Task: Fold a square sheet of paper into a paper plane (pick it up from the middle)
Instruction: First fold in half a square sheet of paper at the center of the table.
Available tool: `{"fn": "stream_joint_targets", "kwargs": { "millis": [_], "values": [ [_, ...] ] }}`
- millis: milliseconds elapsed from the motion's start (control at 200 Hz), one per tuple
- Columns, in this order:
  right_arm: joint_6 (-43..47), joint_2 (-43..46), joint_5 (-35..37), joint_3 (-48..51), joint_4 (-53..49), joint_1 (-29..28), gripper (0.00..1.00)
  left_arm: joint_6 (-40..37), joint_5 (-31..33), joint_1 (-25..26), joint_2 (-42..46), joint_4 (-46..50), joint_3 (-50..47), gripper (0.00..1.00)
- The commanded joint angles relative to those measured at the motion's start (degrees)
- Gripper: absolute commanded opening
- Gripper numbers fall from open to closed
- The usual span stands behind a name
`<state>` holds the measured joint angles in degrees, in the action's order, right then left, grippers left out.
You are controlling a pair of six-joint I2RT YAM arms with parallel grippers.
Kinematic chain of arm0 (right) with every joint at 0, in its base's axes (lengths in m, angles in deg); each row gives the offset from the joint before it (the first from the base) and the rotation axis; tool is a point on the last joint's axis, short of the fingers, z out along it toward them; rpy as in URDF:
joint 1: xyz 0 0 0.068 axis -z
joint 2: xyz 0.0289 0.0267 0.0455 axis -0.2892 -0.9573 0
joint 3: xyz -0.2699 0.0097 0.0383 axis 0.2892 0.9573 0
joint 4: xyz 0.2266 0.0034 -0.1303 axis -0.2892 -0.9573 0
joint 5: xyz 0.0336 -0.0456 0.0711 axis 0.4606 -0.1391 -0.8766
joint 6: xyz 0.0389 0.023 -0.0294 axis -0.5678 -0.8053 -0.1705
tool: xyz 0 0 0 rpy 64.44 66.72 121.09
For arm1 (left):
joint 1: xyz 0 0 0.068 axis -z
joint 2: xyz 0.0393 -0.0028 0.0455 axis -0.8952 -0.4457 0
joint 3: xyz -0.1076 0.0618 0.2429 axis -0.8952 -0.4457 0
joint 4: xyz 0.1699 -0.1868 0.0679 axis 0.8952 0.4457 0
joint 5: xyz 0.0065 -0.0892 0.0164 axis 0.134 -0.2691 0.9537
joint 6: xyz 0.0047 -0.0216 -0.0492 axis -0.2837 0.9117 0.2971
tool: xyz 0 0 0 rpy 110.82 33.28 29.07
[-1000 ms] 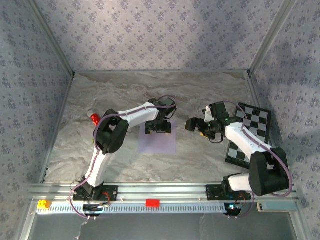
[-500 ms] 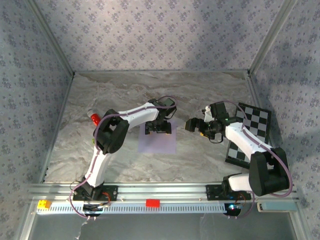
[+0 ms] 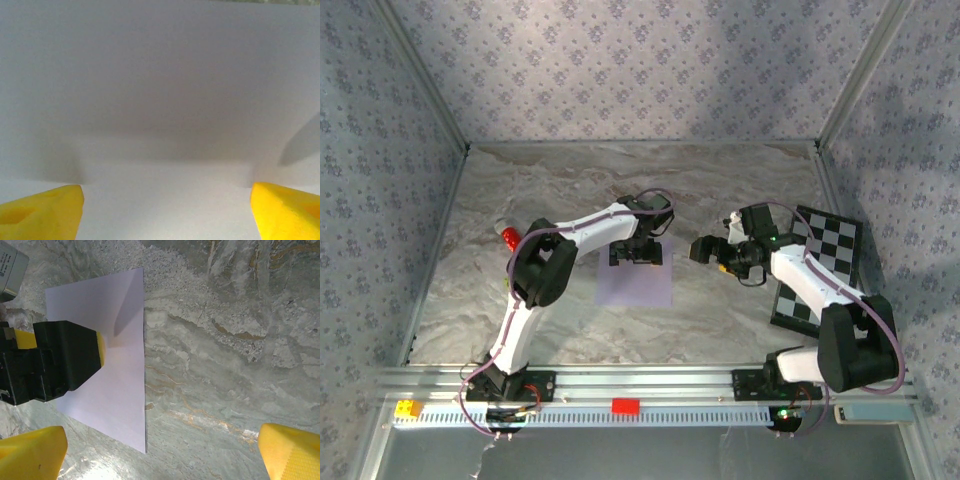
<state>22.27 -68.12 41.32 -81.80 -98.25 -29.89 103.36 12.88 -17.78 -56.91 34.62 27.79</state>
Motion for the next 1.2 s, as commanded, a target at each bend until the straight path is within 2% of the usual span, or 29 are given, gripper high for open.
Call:
{"fn": "stream_joint_targets", "kwargs": {
  "millis": [0, 305, 665, 1194],
  "values": [
    [-0.53, -0.77, -1.02, -1.40, -0.41, 0.14, 1.00, -0.37, -1.67, 0.08, -1.05, 0.53, -1.19, 0.86],
    [-0.47, -0.85, -0.50, -1.22, -0.76, 0.08, 1.00, -0.34, -3.50, 0.05, -3.08, -2.26, -5.40, 0.86],
    [-1.01, -0.88, -0.69, -1.90, -0.86, -0.01, 1.00, -0.74, -3.94, 0.14, -3.92, -2.63, -5.38, 0.84],
    [-2.19, -1.03, 0.18, -3.54, -1.22, -2.07, 1.00, -2.88, -1.52, -0.93, 3.86, -3.21, -4.30, 0.88]
  ]
}}
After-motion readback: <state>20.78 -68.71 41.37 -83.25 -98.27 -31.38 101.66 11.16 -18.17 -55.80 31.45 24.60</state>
